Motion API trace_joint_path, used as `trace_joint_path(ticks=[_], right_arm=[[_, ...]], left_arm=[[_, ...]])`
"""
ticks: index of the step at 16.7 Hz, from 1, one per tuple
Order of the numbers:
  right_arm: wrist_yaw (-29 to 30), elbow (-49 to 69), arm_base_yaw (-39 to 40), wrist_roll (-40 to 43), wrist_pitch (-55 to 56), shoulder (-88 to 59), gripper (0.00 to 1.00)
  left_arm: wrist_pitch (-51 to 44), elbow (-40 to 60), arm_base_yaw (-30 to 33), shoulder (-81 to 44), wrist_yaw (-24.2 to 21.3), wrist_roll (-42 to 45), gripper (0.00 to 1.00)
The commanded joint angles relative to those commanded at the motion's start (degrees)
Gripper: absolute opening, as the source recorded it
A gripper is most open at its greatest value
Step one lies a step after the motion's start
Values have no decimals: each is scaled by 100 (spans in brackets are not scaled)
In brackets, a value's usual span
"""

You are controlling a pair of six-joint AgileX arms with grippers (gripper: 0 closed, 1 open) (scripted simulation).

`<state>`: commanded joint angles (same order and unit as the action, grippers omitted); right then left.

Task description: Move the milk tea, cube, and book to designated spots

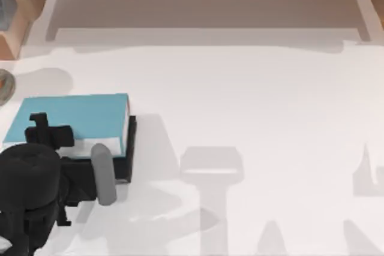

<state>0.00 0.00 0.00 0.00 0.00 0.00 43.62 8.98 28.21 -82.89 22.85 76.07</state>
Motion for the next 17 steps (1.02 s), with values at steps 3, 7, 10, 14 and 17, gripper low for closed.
trace_joint_path(ticks=[3,7,10,14,17], right_arm=[[0,0,0,0,0,0,100],[0,0,0,0,0,0,100],[0,0,0,0,0,0,100],[0,0,0,0,0,0,100],[0,0,0,0,0,0,100]], left_arm=[[-37,-133,15,-39,-41,65,0],[-16,-80,-13,21,-27,91,0],[49,-75,-27,-101,-56,103,0],[132,-68,-52,-258,-101,107,0],[132,-68,-52,-258,-101,107,8]])
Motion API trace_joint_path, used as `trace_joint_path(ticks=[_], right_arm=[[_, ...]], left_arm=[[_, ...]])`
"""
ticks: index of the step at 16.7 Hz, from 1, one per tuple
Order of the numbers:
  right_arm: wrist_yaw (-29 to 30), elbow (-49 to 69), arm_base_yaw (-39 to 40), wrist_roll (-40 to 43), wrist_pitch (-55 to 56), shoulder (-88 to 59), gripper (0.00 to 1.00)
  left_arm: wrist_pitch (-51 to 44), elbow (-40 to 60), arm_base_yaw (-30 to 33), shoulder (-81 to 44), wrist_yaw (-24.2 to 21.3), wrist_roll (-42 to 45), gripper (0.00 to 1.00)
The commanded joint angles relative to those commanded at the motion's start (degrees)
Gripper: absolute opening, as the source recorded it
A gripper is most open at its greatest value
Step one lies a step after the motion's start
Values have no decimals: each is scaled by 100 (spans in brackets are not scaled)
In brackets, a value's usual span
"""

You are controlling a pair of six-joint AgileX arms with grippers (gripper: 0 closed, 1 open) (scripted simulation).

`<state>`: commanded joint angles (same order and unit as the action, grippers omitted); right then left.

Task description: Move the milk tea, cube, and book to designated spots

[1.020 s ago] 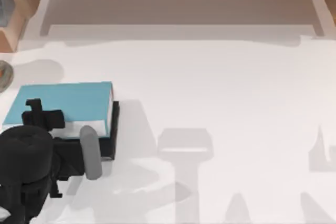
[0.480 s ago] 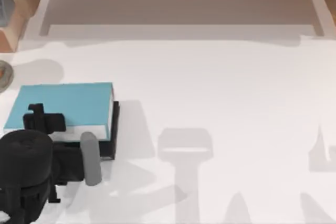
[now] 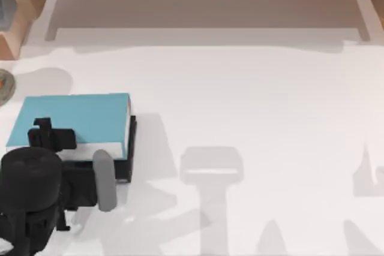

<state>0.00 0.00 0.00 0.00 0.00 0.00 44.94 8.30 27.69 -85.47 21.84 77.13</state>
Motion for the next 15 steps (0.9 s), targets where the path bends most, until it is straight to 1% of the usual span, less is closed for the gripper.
trace_joint_path(ticks=[12,13,15], right_arm=[[0,0,0,0,0,0,100],[0,0,0,0,0,0,100],[0,0,0,0,0,0,100]], left_arm=[[0,0,0,0,0,0,98],[0,0,0,0,0,0,100],[0,0,0,0,0,0,100]])
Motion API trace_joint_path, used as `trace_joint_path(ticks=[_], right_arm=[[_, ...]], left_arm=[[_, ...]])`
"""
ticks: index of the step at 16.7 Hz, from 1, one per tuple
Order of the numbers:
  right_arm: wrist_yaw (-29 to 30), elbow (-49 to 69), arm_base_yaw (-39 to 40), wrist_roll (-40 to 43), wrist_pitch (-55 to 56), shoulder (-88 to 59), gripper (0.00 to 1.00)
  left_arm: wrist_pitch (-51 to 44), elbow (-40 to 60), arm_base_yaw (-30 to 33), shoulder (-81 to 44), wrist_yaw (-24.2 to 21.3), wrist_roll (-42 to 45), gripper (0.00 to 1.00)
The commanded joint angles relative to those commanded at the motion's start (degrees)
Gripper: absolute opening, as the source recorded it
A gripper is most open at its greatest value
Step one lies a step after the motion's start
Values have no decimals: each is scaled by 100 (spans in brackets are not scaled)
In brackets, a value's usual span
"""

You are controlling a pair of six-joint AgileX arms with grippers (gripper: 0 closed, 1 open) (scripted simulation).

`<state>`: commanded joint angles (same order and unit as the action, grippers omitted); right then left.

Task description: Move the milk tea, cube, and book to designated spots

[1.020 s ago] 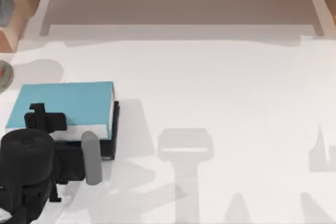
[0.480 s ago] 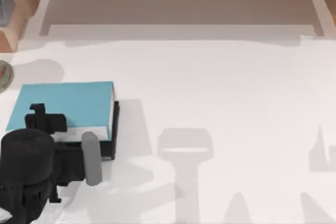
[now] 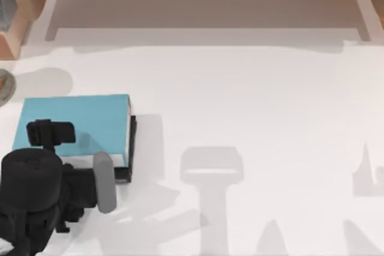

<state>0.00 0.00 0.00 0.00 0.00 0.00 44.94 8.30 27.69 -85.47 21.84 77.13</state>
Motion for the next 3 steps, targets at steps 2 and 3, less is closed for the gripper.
trace_joint_path(ticks=[2,3], right_arm=[[0,0,0,0,0,0,100],[0,0,0,0,0,0,100]], left_arm=[[0,0,0,0,0,0,100],[0,0,0,0,0,0,100]])
